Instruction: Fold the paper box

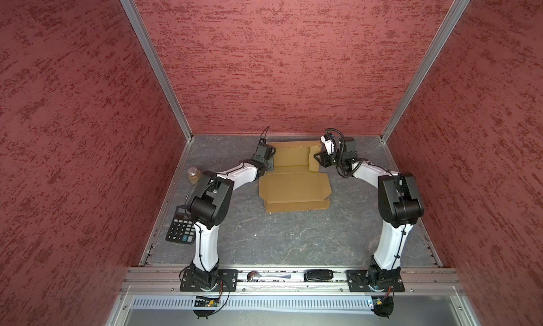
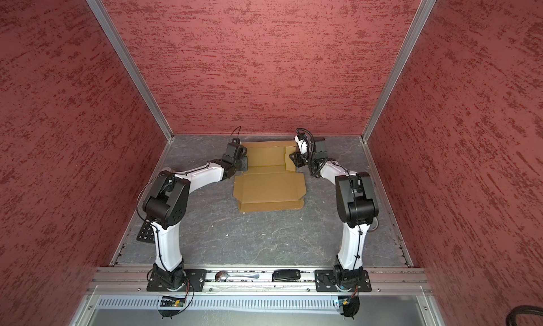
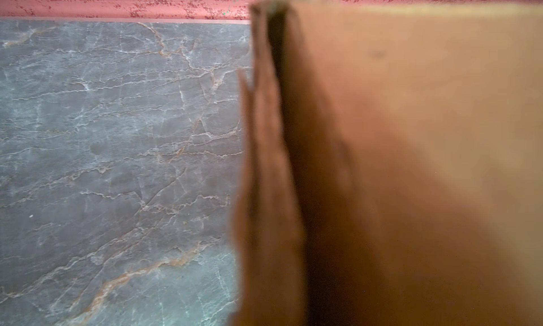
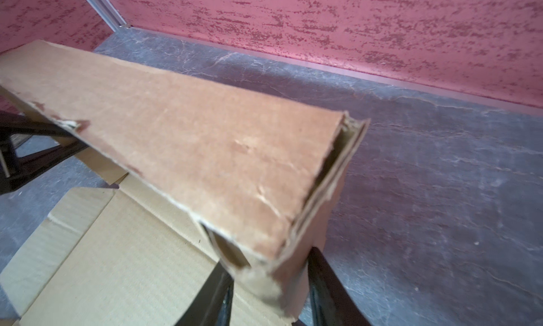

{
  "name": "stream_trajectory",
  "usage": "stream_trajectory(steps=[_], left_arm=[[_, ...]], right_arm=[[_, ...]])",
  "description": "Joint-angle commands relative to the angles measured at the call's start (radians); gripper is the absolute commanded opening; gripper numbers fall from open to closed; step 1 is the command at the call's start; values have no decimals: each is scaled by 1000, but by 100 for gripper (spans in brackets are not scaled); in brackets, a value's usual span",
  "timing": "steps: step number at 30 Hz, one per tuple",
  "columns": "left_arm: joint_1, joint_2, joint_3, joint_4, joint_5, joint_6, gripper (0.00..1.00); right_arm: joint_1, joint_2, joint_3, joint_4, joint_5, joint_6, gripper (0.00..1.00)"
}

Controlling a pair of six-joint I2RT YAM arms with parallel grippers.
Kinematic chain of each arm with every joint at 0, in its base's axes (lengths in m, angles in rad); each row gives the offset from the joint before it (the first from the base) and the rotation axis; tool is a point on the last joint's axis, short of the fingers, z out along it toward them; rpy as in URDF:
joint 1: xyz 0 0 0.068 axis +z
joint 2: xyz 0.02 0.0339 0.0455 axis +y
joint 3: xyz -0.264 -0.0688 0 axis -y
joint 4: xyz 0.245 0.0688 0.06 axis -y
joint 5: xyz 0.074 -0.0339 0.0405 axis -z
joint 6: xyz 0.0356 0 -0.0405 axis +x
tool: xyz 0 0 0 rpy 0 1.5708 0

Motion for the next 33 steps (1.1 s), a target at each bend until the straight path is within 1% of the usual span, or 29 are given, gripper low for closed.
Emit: stream_trajectory(steps=[1, 3, 9, 16, 24, 28, 33], left_arm=[[-14, 39, 8, -40, 68, 2, 6], [-16, 38, 8, -40, 73, 2, 6], [-17, 38, 5, -38, 85, 4, 6], [-22, 38, 8, -38, 103, 5, 6], [-32, 46, 16, -46, 121, 0, 6], [-34, 44, 17, -47, 129, -2, 6], [-38, 47, 19, -47, 137, -3, 6]], right_arm=[[43, 21, 28, 39, 39, 37, 42], [47, 22, 27, 51, 78, 66, 42], [54, 24, 16, 94, 134, 125, 41], [74, 44, 32, 107, 190, 148, 31], [97, 59, 38, 107, 272, 152, 25], [107, 73, 56, 81, 299, 149, 26], [112, 85, 59, 92, 321, 165, 27]])
